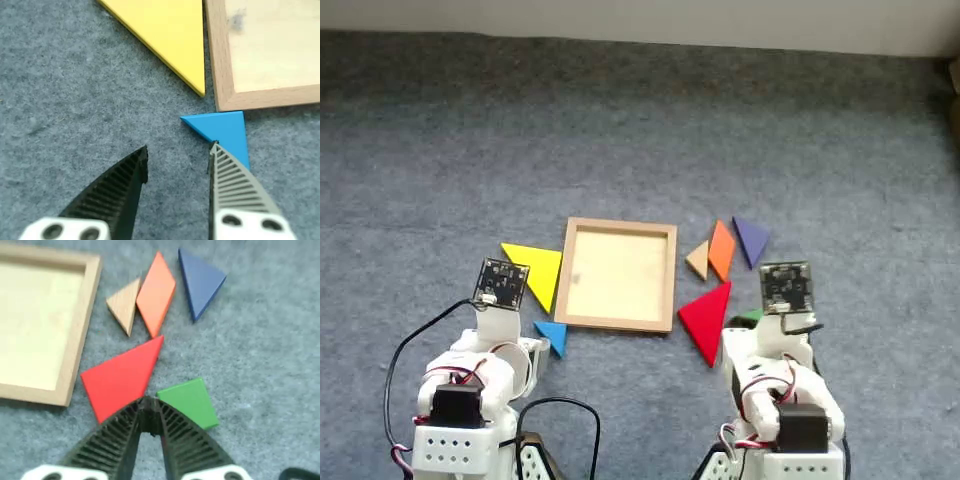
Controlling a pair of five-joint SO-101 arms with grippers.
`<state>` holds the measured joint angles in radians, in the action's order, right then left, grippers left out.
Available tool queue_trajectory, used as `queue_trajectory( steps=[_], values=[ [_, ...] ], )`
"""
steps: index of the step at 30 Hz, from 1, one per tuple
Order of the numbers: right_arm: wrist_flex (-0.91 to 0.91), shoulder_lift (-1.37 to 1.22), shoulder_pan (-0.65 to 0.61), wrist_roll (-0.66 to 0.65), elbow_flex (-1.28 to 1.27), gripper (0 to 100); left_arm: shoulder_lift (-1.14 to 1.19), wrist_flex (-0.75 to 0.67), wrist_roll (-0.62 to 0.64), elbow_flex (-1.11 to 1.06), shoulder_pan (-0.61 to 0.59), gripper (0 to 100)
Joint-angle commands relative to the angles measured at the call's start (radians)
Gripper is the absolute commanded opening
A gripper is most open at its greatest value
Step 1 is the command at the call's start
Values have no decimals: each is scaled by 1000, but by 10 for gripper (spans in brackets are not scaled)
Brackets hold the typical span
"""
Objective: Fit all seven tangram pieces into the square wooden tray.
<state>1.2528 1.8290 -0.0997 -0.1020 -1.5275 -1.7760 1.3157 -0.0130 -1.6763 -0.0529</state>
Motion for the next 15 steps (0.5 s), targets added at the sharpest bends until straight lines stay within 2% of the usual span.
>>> queue_trajectory(
  steps=[1,4,8,13,15],
  values=[
    [42,-31,22,72,278,4,-39,6,11,-19,-1,203],
    [47,-166,22,101,412,4,-39,6,11,-19,-1,203],
    [48,-486,18,170,591,4,-39,6,11,-19,-1,203],
    [74,-840,-84,269,731,12,-39,6,11,-19,-1,203],
    [74,-937,-125,310,757,63,-39,6,11,-19,-1,203]
  ],
)
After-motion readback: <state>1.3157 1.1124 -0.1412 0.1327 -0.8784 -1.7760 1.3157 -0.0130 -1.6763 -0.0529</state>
